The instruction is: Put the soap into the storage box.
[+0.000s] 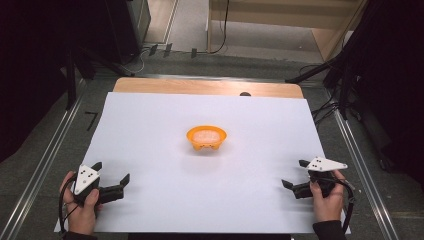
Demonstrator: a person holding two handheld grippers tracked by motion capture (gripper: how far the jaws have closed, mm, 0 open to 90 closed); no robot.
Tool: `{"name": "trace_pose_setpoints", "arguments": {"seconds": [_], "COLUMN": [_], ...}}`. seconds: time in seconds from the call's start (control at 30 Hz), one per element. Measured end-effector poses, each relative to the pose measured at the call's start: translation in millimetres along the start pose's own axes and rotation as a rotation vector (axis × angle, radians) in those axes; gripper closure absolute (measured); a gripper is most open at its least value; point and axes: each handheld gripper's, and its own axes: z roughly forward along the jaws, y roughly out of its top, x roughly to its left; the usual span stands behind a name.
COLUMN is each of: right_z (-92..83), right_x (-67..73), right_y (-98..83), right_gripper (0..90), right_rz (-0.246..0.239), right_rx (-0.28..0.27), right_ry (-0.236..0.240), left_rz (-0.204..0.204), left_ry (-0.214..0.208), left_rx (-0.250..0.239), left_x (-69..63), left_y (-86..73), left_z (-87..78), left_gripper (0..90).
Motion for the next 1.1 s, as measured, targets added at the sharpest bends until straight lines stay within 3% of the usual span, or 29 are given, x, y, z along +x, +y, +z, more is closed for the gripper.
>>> {"name": "trace_pose_setpoints", "arguments": {"seconds": [0.8, 1.1], "right_z": [-43.5, -45.2], "right_x": [-5.4, -5.6], "right_y": [-33.5, -35.6], "right_gripper": [0.0, 0.0], "right_rz": [0.067, 0.063], "right_rx": [-0.037, -0.034], "right_ry": [-0.056, -0.06], "left_rz": [-0.001, 0.0], "left_ry": [0.001, 0.0], "left_rx": [-0.004, -0.003], "left_x": [0.0, 0.0], "left_y": [-0.1, -0.1], "left_z": [-0.2, -0.2], "left_gripper": [0.0, 0.0]}}
